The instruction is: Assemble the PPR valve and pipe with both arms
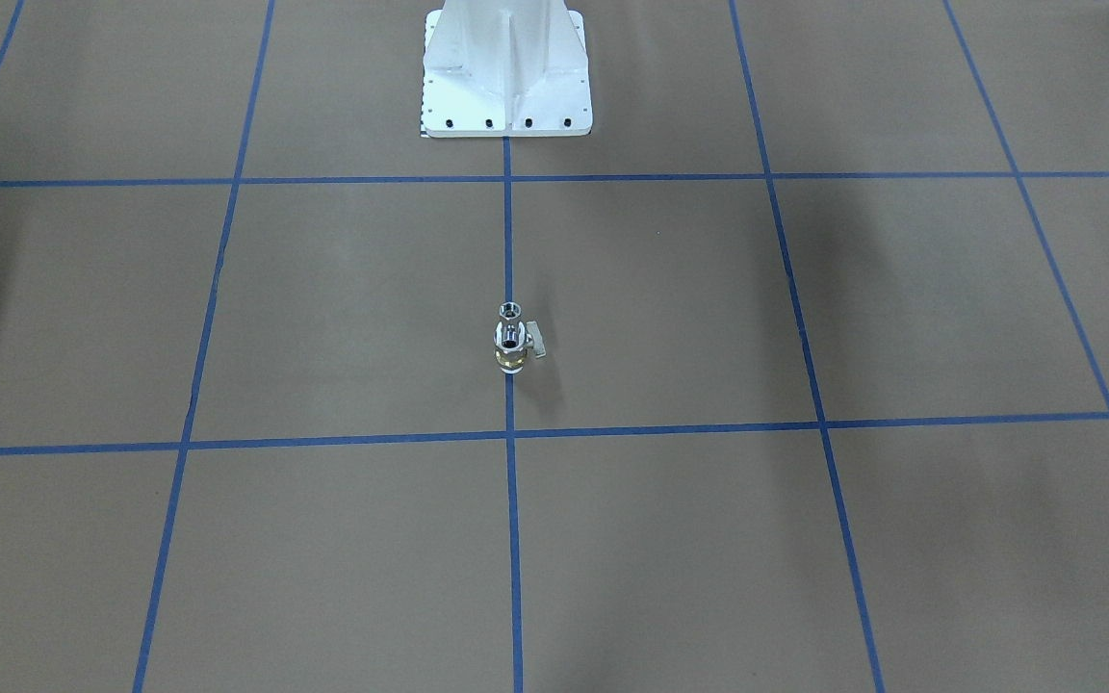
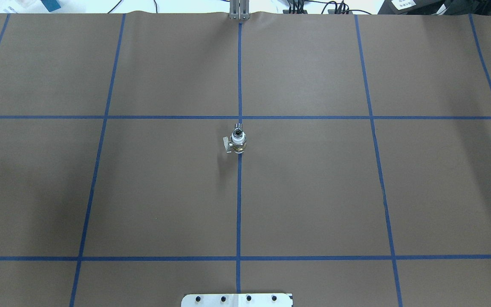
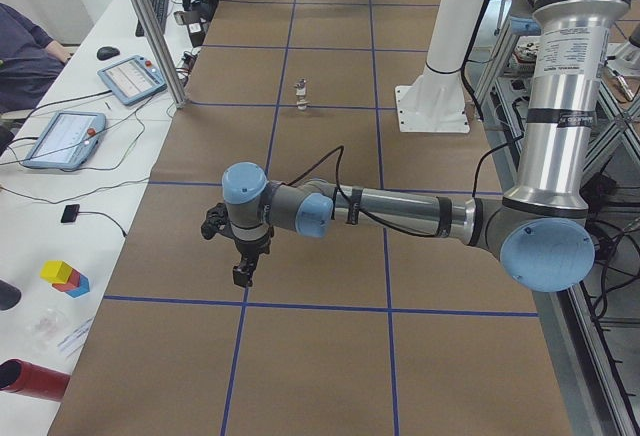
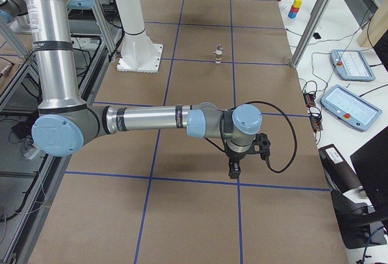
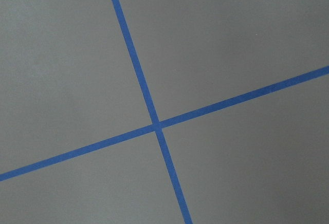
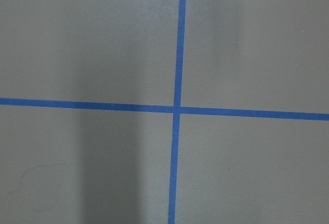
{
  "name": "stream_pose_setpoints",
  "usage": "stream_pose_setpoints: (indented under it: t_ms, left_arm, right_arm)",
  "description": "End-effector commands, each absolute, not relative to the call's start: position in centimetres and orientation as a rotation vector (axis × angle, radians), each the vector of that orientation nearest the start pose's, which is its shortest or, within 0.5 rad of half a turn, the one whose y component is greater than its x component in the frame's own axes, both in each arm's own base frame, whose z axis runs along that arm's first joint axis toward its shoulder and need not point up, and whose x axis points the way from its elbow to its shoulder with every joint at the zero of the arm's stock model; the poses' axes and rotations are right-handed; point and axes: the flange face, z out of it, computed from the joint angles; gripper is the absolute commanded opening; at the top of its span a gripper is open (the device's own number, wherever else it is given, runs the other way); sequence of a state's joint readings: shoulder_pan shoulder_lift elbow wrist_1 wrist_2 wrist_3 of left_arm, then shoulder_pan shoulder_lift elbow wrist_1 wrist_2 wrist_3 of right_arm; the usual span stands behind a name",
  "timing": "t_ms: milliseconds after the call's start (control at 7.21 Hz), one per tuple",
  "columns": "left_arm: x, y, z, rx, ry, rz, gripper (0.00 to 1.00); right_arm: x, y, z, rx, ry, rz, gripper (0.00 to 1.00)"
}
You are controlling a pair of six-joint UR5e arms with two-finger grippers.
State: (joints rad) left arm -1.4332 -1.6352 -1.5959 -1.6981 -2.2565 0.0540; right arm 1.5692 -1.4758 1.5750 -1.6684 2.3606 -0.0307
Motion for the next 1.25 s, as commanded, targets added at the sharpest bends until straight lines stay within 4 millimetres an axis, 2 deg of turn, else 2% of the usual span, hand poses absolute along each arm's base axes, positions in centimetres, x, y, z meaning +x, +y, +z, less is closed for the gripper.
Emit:
stream_pose_setpoints:
  t_ms: [0, 278, 416, 1110]
  left_arm:
    - [-0.2, -53.6, 60.7, 0.177, 0.692, 0.243, 1.0]
    - [-4.2, -53.1, 61.3, 0.194, 0.69, 0.175, 1.0]
    - [-4.9, -52.5, 61.4, 0.175, 0.752, 0.151, 1.0]
    - [-4.6, -52.4, 61.2, 0.166, 0.778, 0.15, 1.0]
  right_arm:
    - [6.1, -53.0, 61.8, 0.01, -0.805, -0.028, 0.99]
    - [6.1, -53.0, 61.9, 0.006, -0.804, -0.026, 0.99]
    - [6.0, -53.0, 62.0, 0.003, -0.805, -0.026, 0.99]
    - [6.0, -52.8, 61.9, 0.005, -0.822, -0.025, 0.99]
